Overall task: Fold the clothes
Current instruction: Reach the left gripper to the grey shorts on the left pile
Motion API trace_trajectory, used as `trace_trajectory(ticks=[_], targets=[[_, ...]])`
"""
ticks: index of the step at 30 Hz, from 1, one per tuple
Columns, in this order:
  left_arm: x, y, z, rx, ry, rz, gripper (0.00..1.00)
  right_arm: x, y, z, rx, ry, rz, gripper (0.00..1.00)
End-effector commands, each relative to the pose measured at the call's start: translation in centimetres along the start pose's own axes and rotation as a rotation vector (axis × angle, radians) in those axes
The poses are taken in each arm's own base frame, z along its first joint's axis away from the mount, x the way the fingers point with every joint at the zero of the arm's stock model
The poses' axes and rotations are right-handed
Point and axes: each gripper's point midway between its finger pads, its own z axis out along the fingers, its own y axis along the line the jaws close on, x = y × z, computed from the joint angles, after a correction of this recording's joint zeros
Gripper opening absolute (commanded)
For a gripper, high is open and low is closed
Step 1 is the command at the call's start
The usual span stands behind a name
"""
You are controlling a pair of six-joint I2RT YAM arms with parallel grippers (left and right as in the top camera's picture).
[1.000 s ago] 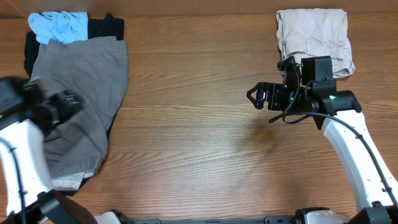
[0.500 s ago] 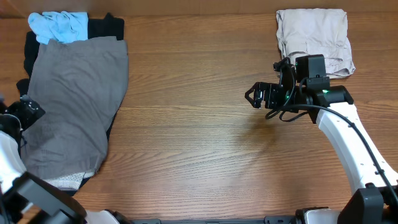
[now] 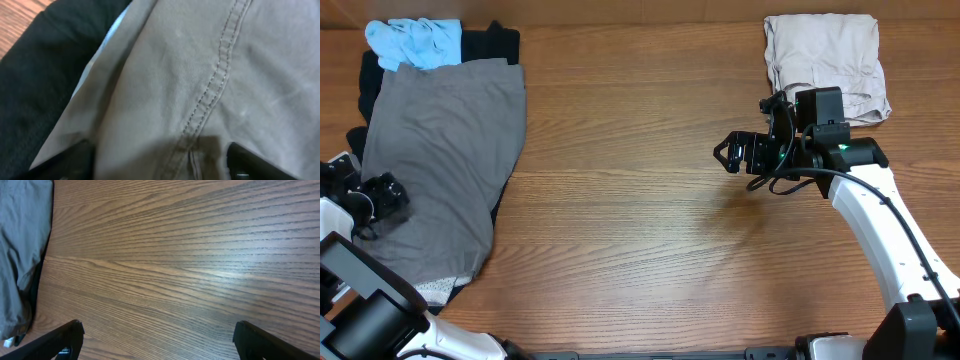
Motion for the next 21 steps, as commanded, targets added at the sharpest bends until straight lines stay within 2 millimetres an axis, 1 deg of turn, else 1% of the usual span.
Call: trace_trajectory(ticks=[1,2,4,7,9,11,13,14,15,16,18,19,21], targets=[[-0.7,0.1,0.2,-0.007,-0.014,0.033,0.61,-1.1,0.6,-0.4,-0.006,-0.029,-0.026,1.00],[-0.8,0.1,0.2,-0.007,-0.017,0.034,0.46,-1.1,0.6,-0.4,-0.006,-0.029,-0.027,1.00],[-0.8,0.1,0.2,-0.008,-0.018,0.030,0.25,-1.2,0.6,-0.4,-0.006,-0.031,-0.027,1.00],[-0.8,0.0,0.2,-0.004,-0.019,0.016,0.04,-1.2,0.6,-0.4,-0.006,-0.031,-0.028,1.00],[-1.0,0.0,-0.2,-0.003,-0.023,-0.044,0.04,-1.2,0.6,-0.4,-0.007,-0.031,-0.028,1.00],[-1.6,-0.3,-1.0,0.008,-0.035,-0.125,0.04,-1.2,0.6,-0.4,-0.006,-0.032,-0.027,1.00],[-2.9,-1.7,-2.3,0.079,-0.067,-0.169,0.04,-1.2,0.6,-0.4,-0.007,-0.032,-0.028,1.00],[-3.8,-2.8,-3.3,0.138,-0.088,-0.174,0.04,-1.3,0.6,-0.4,-0.007,-0.034,-0.028,1.00],[-5.2,-4.8,-5.0,0.237,-0.125,-0.174,0.04,-1.4,0.7,-0.4,-0.010,-0.037,-0.027,1.00],[-5.9,-5.7,-5.8,0.283,-0.143,-0.175,0.04,-1.4,0.8,-0.4,-0.014,-0.039,-0.027,1.00],[-7.7,-8.9,-8.7,0.436,-0.193,-0.168,0.04,-1.7,1.0,-0.5,-0.027,-0.048,-0.002,1.00],[-8.3,-10.6,-10.2,0.510,-0.210,-0.155,0.04,-1.8,1.1,-0.5,-0.032,-0.052,0.013,1.00],[-8.8,-14.1,-13.0,0.639,-0.226,-0.123,0.04,-2.0,1.4,-0.6,-0.049,-0.059,0.019,1.00]])
